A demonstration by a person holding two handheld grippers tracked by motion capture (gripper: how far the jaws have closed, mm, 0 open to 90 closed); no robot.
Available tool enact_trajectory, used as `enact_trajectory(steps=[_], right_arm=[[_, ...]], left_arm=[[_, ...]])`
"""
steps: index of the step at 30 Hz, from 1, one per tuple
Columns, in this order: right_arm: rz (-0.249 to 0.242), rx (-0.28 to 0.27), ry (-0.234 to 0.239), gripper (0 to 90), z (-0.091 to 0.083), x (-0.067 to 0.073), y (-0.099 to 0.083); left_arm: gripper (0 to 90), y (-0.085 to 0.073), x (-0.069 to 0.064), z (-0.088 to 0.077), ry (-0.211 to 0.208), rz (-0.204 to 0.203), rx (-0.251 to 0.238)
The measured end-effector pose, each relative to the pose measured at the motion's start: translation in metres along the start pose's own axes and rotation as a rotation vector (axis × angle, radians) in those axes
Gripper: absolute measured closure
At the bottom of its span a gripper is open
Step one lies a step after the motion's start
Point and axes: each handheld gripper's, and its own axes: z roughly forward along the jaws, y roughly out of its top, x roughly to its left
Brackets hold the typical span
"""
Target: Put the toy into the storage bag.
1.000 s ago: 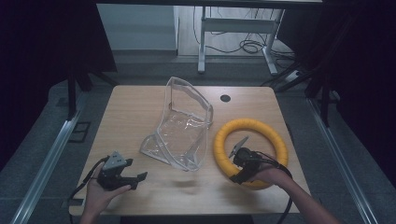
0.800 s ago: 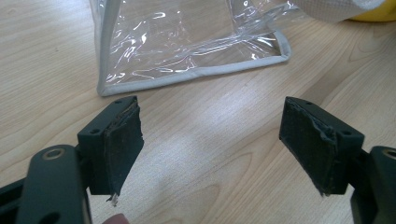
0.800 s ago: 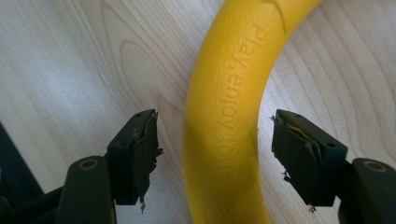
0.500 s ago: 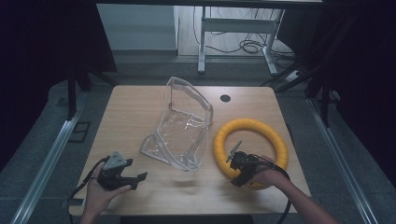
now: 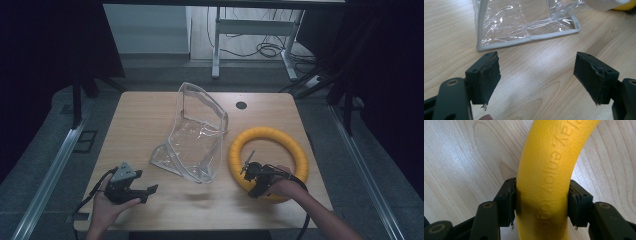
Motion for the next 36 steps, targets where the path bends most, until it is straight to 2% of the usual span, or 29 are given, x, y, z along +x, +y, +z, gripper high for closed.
enact_trajectory(steps=[7, 10, 11, 12, 18, 19, 20, 21, 24, 28, 30, 36], right_arm=[[-0.01, 0.01, 0.001, 49.8, 0.0, 0.0, 0.002], [-0.005, -0.017, 0.015, 50.0, -0.002, -0.003, -0.001], [0.0, -0.028, 0.024, 50.1, -0.004, -0.004, -0.002], [0.013, -0.073, 0.055, 50.1, -0.009, -0.009, -0.004], [0.051, -0.179, 0.097, 50.3, -0.034, -0.018, -0.01], [0.051, -0.179, 0.097, 50.3, -0.034, -0.018, -0.01], [0.068, -0.218, 0.118, 50.3, -0.041, -0.021, -0.014], [0.068, -0.218, 0.118, 50.3, -0.041, -0.021, -0.014], [0.083, -0.274, 0.141, 50.4, -0.052, -0.024, -0.019], [0.093, -0.302, 0.147, 50.4, -0.058, -0.025, -0.021], [0.103, -0.339, 0.148, 50.5, -0.064, -0.026, -0.023], [0.116, -0.396, 0.143, 50.5, -0.075, -0.028, -0.027]], left_arm=[[21.1, 0.0, 0.0, -0.001, 0.0, -0.001, -0.003], [21.1, 0.0, 0.0, -0.001, 0.002, -0.001, -0.002], [21.1, 0.0, 0.0, -0.001, 0.001, -0.001, -0.002], [21.1, 0.0, 0.0, -0.001, 0.001, -0.001, -0.002], [21.1, 0.0, 0.0, -0.001, 0.002, -0.003, -0.004], [21.1, 0.0, 0.0, -0.001, 0.003, -0.003, -0.005], [21.1, 0.0, 0.001, -0.001, 0.005, -0.003, -0.006], [21.1, 0.0, 0.001, -0.001, 0.005, -0.003, -0.006], [21.1, 0.0, 0.0, -0.001, 0.005, -0.003, -0.006], [21.1, 0.0, 0.0, -0.001, 0.005, -0.003, -0.006], [21.1, 0.0, 0.001, -0.001, 0.007, -0.004, -0.006], [21.1, 0.0, 0.001, -0.001, 0.007, -0.004, -0.006]])
